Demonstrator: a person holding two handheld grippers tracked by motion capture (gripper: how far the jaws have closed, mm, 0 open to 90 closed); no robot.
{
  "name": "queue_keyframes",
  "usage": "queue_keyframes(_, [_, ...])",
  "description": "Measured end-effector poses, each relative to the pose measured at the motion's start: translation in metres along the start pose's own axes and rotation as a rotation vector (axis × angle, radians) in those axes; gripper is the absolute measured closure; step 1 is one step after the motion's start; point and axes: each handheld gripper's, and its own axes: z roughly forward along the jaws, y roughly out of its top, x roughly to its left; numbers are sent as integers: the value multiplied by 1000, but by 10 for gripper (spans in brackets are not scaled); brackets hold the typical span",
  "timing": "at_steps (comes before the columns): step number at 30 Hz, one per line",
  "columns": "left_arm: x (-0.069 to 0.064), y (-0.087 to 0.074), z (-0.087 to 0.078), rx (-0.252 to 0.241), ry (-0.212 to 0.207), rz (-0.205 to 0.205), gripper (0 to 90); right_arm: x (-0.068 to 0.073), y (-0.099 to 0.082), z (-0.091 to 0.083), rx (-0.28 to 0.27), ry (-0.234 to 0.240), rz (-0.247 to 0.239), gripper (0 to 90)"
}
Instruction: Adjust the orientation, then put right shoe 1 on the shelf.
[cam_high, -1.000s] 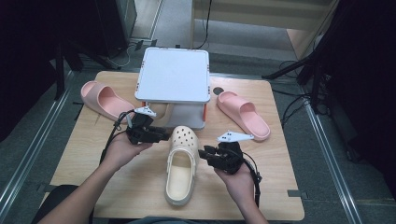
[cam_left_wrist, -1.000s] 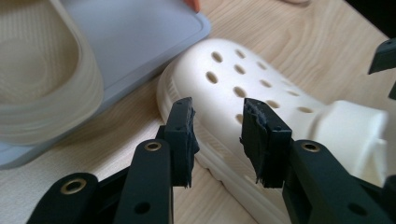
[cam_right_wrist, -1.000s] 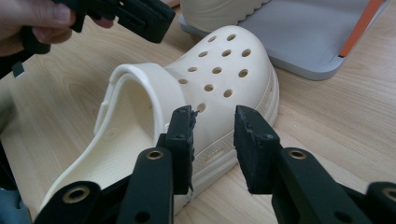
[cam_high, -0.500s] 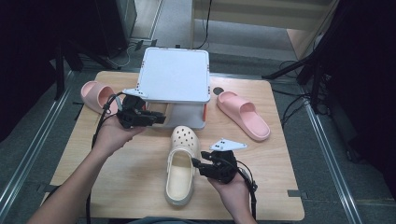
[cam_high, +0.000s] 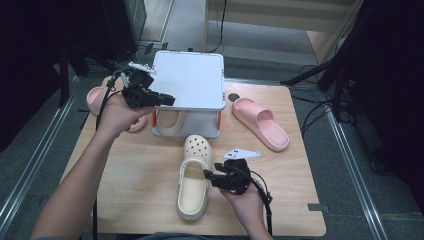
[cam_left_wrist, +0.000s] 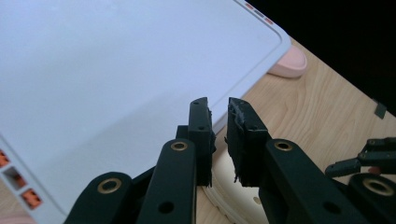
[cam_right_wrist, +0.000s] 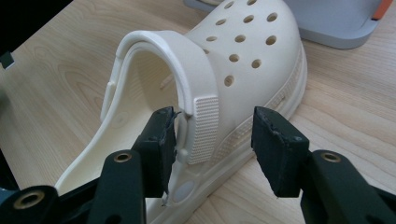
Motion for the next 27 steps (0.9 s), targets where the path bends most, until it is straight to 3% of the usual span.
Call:
queue_keyframes(4, [13,-1,0,-14,19,-13,807,0,0,5,6,-1,-1,500])
queue_keyframes(9, [20,-6,4,-2,48,-13,808,1,1,11,13,1,-4,497])
queue_keyframes(12, [21,-9,8,24,106,10,806,4,1,17,28,-10,-22,490])
queue_keyframes(17, [24,-13,10,-17,88,10,813,3,0,24,42,-17,-20,481])
queue_keyframes(27, [27,-16,11,-44,75,-2,816,4,3,26,28,-40,-16,495])
